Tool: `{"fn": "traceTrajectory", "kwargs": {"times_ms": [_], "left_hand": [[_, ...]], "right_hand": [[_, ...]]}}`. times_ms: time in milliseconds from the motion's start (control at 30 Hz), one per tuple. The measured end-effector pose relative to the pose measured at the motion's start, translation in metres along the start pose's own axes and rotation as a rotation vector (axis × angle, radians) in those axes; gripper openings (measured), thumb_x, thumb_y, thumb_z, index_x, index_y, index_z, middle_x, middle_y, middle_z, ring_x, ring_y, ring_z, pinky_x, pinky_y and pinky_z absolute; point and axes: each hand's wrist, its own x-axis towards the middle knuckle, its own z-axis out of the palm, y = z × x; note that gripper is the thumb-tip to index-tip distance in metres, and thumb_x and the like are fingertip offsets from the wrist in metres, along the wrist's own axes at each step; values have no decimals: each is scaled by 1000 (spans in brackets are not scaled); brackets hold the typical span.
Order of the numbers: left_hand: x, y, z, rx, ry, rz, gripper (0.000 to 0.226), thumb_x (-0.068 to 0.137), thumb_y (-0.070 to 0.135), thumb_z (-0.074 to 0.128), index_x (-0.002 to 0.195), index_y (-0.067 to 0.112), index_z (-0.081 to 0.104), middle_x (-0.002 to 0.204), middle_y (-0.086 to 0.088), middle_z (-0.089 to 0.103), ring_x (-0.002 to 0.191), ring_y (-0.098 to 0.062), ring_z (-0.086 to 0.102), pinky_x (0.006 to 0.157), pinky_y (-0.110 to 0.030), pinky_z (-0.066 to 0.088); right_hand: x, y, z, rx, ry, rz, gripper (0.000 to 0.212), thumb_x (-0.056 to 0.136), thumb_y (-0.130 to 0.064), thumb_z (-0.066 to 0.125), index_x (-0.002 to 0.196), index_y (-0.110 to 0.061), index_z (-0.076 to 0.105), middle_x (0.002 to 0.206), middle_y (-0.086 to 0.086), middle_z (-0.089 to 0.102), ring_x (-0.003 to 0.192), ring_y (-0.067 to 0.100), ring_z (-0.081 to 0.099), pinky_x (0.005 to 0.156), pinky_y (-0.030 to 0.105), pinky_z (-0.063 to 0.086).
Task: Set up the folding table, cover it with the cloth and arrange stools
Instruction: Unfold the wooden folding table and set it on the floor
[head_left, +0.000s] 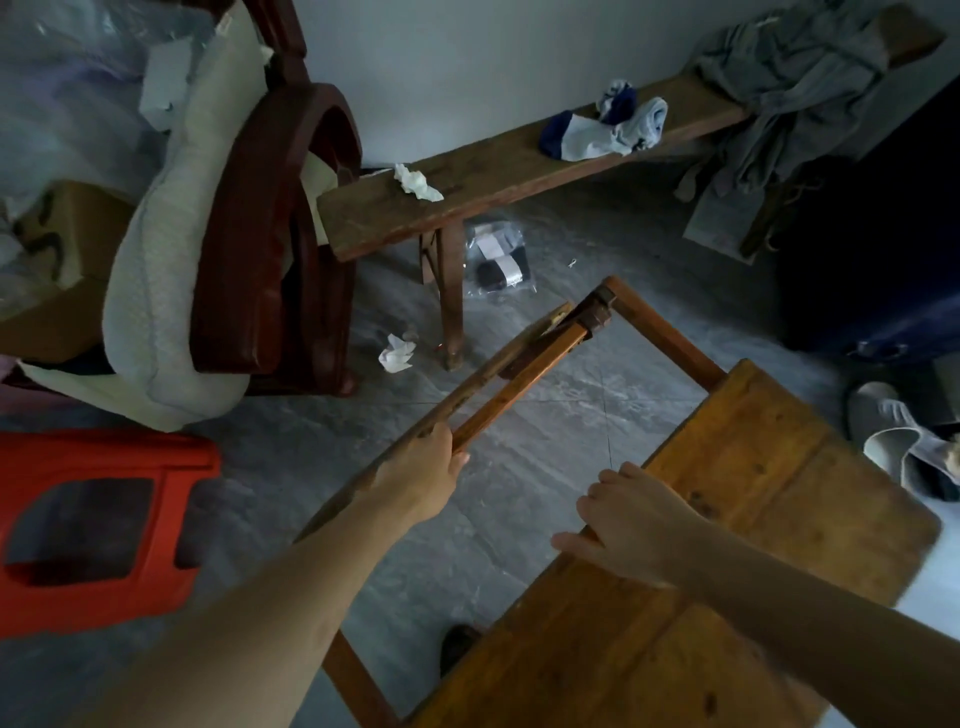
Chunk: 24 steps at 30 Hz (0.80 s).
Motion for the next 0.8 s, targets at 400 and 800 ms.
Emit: {"fn": "traceTrajectory", "kwargs": {"times_ms": [400,800], "left_hand": [[-34,82,49,-138,-158,-123,41,102,39,38,127,6,44,120,-11,58,108,-24,60,84,-30,46],[-33,82,68,-587,-369,88,51,96,63,29,83,18,52,71,0,51,64,-18,53,69,-35,49]], "right_hand": [[-75,50,-31,-207,-20,-46,60,101,-54,20,71,-16,56,67,2,53,69,19,48,84,36,35],[-104,80,-23,-273,-44,-72,48,100,-43,24,63,-18,42,63,1,46,70,21,48,87,37,38]]}}
